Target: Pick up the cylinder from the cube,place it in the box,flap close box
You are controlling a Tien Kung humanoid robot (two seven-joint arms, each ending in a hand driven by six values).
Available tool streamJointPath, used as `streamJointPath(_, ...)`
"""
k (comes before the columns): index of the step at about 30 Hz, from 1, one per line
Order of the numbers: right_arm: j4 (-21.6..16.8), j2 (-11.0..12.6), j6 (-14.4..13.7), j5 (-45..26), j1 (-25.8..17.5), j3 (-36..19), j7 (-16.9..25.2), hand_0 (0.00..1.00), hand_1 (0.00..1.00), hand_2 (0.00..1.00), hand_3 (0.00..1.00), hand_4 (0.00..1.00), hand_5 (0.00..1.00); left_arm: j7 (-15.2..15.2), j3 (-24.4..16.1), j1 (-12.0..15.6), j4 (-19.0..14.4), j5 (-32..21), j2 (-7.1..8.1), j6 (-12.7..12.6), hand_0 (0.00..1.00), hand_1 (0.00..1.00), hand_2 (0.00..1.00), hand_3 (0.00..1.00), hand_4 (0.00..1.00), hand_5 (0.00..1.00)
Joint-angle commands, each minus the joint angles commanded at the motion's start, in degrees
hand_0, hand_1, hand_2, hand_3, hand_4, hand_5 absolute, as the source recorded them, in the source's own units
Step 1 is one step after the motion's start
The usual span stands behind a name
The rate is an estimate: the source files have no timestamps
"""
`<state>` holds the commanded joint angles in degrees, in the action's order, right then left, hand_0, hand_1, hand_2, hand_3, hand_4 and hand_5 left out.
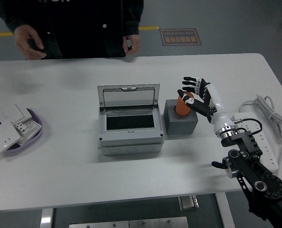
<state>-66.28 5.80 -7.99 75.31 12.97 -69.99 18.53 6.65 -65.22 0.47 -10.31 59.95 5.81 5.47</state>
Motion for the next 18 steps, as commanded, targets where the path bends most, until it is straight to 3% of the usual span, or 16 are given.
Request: streamJointPath(18, 2.6, -1.6, 0.1, 0.3, 0.7, 5.0, -0.2, 0.742, 0.682, 0.695, 0.711, 0.807, 0.238, 0.0, 0.5, -0.5, 0.0, 0.1, 0.04, 0.1, 0.638, 0.664, 0.575, 0.641, 0.726, 0.278)
